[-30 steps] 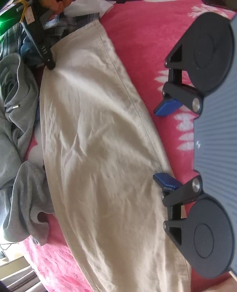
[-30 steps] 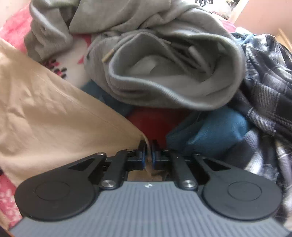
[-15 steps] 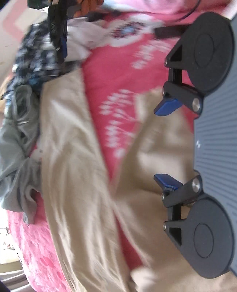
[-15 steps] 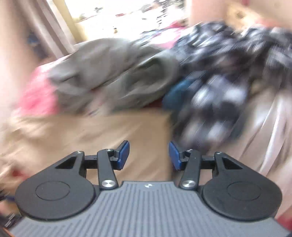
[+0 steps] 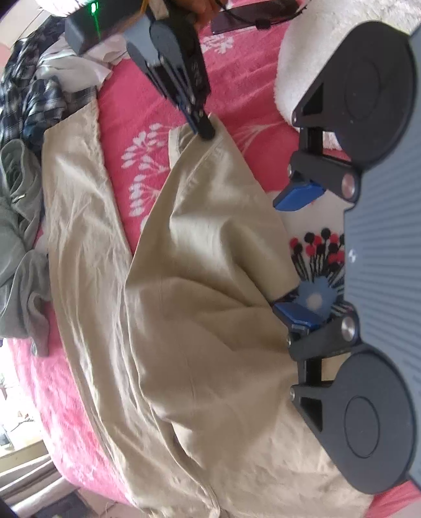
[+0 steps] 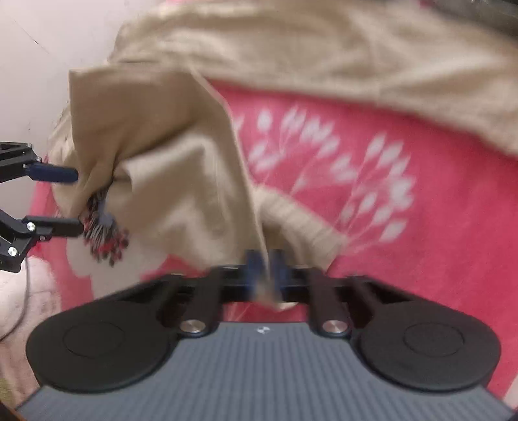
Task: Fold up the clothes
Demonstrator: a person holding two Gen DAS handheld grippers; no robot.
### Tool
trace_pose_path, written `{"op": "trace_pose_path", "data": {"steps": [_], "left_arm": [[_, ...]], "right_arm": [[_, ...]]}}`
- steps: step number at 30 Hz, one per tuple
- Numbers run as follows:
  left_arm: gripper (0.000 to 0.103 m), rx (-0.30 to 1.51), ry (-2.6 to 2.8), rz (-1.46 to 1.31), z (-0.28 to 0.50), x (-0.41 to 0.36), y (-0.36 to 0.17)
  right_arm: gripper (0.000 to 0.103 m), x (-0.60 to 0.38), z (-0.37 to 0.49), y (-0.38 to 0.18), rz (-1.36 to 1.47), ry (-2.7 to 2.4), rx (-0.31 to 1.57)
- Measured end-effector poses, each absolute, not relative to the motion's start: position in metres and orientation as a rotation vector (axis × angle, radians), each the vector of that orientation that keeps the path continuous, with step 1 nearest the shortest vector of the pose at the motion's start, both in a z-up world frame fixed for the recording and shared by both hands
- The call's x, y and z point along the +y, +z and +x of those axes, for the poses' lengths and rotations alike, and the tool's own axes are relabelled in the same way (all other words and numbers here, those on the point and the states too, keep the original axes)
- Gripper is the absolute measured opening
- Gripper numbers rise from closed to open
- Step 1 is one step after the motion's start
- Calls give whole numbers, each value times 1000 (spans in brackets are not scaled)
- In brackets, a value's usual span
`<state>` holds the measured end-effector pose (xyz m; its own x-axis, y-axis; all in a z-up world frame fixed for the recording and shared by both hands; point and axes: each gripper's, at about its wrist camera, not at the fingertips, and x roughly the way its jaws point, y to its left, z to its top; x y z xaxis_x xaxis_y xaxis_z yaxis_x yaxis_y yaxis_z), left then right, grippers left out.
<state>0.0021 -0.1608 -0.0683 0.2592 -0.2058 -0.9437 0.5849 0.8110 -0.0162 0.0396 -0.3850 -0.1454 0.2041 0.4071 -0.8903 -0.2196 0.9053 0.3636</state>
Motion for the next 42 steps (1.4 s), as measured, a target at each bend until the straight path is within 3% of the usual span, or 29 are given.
{"op": "trace_pose_path", "data": {"steps": [10, 13, 15, 17, 19, 24, 26, 29, 32, 37, 42], "left_arm": [[63, 1095, -475, 337, 54, -165, -57], [63, 1111, -403, 300, 85, -171, -72], [63, 1128, -370, 288, 101, -173, -84], [63, 1145, -338, 278, 116, -174, -96], [63, 1163, -317, 274, 125, -172, -107], [61, 1193, -314, 195, 127, -163, -107], [61, 1168, -351, 143, 121, -162, -94], [71, 1106, -481, 114, 110, -171, -79], [72, 1114, -595, 151, 104, -188, -81], [72, 1211, -529, 150, 114, -198, -115], [72, 1263, -410, 88, 133, -189, -141]], "right_arm": [[0, -453, 106, -34, 541, 522, 1099], [4, -464, 156, -55, 644, 432, 1099], [9, -477, 151, -70, 724, 372, 1074], [23, -491, 142, -84, 804, 311, 1044], [25, -505, 133, -98, 882, 250, 1012], [28, -540, 110, -134, 1073, 93, 924], [29, -535, 90, -154, 1074, 55, 991], [28, -509, 75, -192, 1140, 60, 1104], [25, -472, 98, -206, 1197, 166, 1097], [25, -406, 163, -178, 1176, 512, 1031], [26, -429, 167, -164, 1184, 482, 939]]}}
